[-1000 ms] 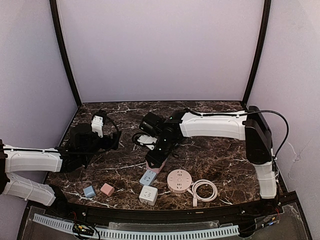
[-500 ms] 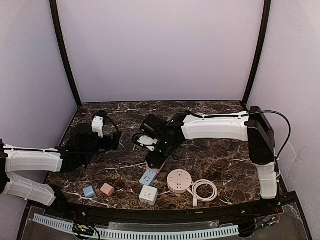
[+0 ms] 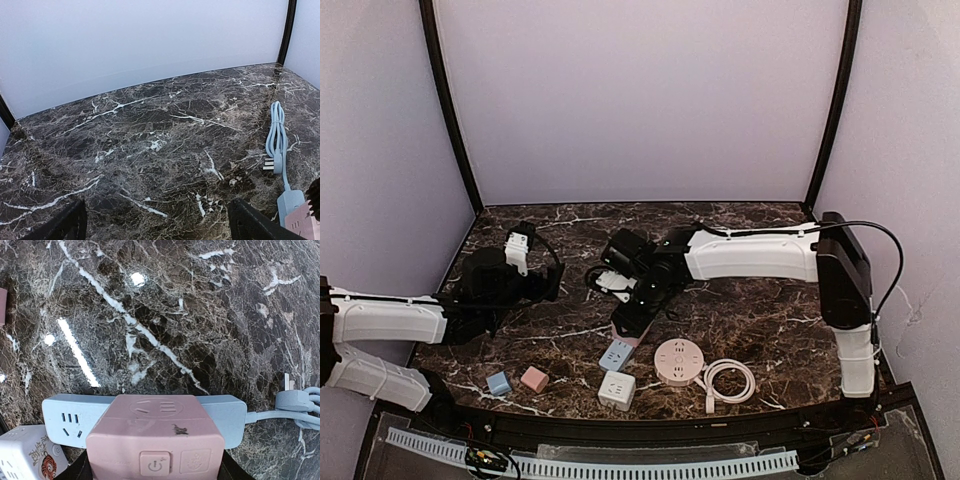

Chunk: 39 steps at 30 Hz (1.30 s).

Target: Insert the plug

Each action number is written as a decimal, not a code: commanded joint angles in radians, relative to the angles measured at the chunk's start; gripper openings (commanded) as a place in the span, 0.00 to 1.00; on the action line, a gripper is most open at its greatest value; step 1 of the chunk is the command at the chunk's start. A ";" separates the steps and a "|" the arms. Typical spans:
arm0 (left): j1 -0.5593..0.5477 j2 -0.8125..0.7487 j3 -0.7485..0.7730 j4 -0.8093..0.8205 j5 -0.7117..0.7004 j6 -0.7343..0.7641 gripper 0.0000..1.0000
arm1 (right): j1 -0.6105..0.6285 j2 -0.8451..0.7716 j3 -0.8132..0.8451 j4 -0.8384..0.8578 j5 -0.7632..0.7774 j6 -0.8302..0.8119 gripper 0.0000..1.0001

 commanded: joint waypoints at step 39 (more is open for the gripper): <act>-0.040 -0.068 0.191 -0.440 0.445 -0.245 1.00 | -0.176 -0.502 -0.387 0.210 0.155 0.210 0.98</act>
